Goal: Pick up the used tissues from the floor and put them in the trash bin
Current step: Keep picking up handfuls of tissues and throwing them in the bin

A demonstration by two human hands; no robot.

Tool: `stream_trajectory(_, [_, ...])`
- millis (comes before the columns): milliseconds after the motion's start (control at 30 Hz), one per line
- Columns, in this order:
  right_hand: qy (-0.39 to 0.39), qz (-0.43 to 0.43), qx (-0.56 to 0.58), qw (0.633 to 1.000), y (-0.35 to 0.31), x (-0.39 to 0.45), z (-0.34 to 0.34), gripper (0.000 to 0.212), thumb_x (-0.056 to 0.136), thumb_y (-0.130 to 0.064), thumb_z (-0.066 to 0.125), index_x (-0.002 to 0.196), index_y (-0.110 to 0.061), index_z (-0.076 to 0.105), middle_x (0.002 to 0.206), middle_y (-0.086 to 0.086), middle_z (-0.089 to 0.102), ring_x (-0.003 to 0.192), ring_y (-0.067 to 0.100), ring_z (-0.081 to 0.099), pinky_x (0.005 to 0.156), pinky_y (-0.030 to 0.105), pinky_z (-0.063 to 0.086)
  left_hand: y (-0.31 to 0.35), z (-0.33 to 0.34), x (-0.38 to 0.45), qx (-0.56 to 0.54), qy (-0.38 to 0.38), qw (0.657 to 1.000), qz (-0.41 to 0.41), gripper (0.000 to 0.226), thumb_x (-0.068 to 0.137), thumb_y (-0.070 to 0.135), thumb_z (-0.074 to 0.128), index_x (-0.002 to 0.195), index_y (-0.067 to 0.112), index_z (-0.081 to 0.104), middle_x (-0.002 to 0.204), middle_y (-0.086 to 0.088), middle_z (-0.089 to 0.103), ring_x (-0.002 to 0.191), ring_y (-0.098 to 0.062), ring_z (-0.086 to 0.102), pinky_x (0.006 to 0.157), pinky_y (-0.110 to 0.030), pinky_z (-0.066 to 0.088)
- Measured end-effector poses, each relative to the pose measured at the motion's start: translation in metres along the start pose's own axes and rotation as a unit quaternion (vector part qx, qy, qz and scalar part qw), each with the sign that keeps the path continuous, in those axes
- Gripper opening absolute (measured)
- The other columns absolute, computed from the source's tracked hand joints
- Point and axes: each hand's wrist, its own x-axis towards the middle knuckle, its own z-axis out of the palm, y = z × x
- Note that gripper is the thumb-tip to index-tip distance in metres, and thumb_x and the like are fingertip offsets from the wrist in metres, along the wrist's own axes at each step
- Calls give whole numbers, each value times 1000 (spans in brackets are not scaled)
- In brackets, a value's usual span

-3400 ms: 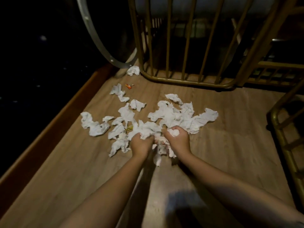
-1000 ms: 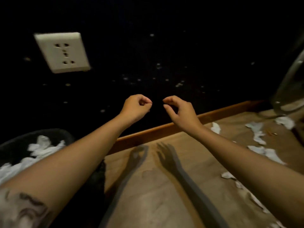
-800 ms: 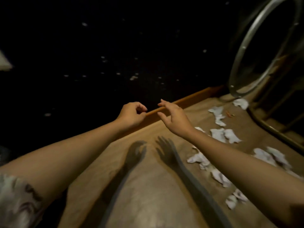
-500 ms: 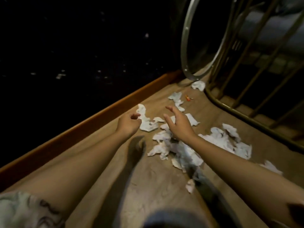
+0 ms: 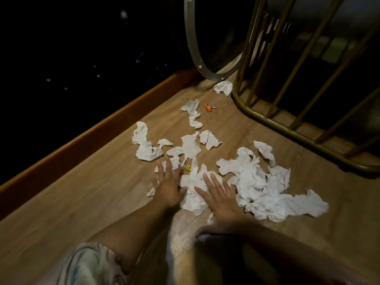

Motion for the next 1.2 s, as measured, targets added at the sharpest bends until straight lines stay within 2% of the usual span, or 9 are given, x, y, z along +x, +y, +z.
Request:
stream_trajectory(133, [15, -23, 13, 1000, 7, 16, 9, 116, 61, -95, 43, 150, -46, -13, 158, -7, -32, 145, 21, -31, 112, 51, -16, -18, 3, 9, 44, 42, 997, 54, 68, 97, 49, 39, 151, 42, -2, 162, 4, -16, 147, -25, -24, 116, -61, -6])
stream_trajectory(233, [10, -27, 28, 999, 14, 25, 12, 107, 70, -88, 43, 152, -41, -6, 164, -5, -4, 150, 20, -4, 118, 47, 0, -37, 9, 4, 34, 44, 997, 57, 58, 99, 48, 37, 152, 35, 19, 160, -6, 22, 149, -28, 13, 119, -50, 16])
stream_trajectory(333, [32, -43, 22, 998, 14, 27, 18, 99, 78, -72, 52, 155, -23, 12, 141, 8, 43, 128, 27, 40, 107, 42, 30, -50, 18, -15, -3, 115, 992, 54, 45, 96, 48, 44, 137, 29, 51, 124, -8, 52, 117, -27, 48, 97, -37, 40])
stream_trajectory(533, [80, -100, 24, 991, 10, 33, 32, 42, 74, -40, 71, 108, -17, 61, 100, 6, 60, 91, 24, 57, 75, 38, 52, -50, 33, -46, -105, 146, 983, 20, 34, 90, 50, 58, 113, 25, 64, 101, 1, 57, 93, -15, 55, 79, -31, 47])
stream_trajectory(733, [219, 100, 312, 919, -15, 42, 9, 18, 82, -33, 75, 87, -19, 64, 81, -7, 61, 68, -1, 60, 64, 11, 45, -31, 19, -43, -159, 271, 948, -46, 49, 80, 58, 59, 66, 12, 68, 67, 0, 58, 62, -16, 56, 60, -33, 48])
stream_trajectory(833, [237, 222, 458, 828, -25, 55, -13, 15, 87, -26, 71, 80, -25, 57, 76, -9, 63, 66, -1, 64, 58, 14, 49, -22, 0, -32, -202, 343, 914, -73, 39, 79, 41, 72, 65, 5, 69, 79, -6, 53, 72, -19, 54, 65, -38, 51])
stream_trajectory(967, [255, 291, 540, 747, -26, 70, -25, 34, 89, -35, 67, 117, -20, 54, 104, -1, 64, 96, 17, 63, 82, 35, 55, -20, -11, -20, -251, 321, 910, -81, 13, 79, 21, 78, 80, 10, 71, 139, -13, 43, 126, -23, 42, 104, -37, 42])
stream_trajectory(1100, [229, 307, 567, 729, -28, 55, -16, 61, 77, -73, 53, 106, -20, 65, 97, -1, 72, 91, 15, 68, 82, 38, 56, -18, 5, -4, -215, 201, 954, -60, 30, 76, 38, 78, 81, 9, 73, 158, -3, 28, 146, -32, 20, 116, -52, 27])
stream_trajectory(1200, [197, 275, 546, 767, -36, 31, -2, 68, 82, -78, 38, 77, -14, 60, 73, 3, 64, 71, 16, 62, 69, 40, 50, -4, 25, -6, -185, 92, 976, -64, 33, 73, 47, 76, 84, 17, 67, 154, 0, 36, 148, -33, 16, 118, -57, 14])
